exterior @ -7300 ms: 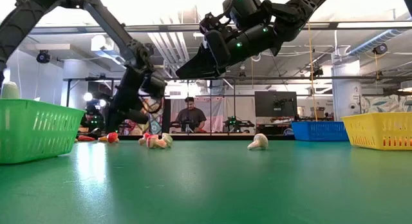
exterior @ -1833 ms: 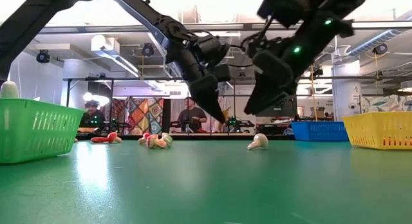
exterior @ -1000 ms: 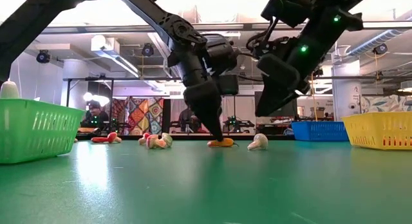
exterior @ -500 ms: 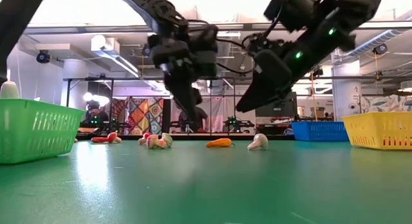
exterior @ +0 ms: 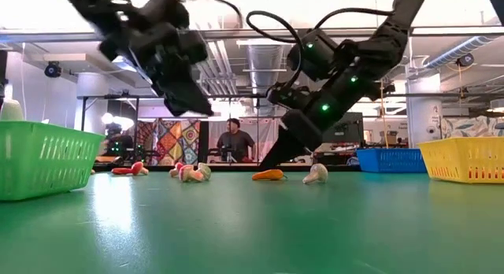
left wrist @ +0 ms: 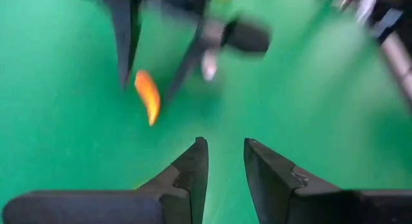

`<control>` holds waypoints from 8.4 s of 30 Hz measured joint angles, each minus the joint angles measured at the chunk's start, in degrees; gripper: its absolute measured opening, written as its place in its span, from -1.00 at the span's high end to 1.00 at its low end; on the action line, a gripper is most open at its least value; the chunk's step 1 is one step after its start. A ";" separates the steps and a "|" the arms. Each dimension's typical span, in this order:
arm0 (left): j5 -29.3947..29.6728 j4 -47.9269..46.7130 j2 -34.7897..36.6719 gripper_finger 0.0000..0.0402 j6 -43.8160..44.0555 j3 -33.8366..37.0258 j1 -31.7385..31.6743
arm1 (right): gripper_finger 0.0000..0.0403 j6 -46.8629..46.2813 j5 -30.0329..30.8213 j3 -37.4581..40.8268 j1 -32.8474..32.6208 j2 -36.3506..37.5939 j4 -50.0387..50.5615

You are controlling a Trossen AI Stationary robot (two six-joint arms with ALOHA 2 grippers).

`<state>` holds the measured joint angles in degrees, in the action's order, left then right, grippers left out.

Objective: Sort produce into baskets
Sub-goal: Put the yellow chili into the yellow bin, then put the red chili into the yellow bin

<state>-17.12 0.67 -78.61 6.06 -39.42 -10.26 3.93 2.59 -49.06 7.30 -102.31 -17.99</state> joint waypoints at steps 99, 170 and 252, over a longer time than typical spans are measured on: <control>16.62 -42.58 4.09 0.58 -10.00 -3.62 -37.51 | 0.05 -45.28 33.49 -1.87 -24.12 25.15 48.72; 16.03 -12.12 -25.28 0.98 -5.50 -23.62 -5.23 | 0.05 -15.84 37.78 5.38 -17.39 15.57 11.62; 30.73 42.40 0.09 0.42 -12.67 22.17 9.37 | 0.88 -54.29 11.56 -16.49 -11.96 25.39 82.71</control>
<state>13.60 43.07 -78.52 -6.61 -17.25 -0.89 -50.37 14.15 -65.55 -4.66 -76.92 64.72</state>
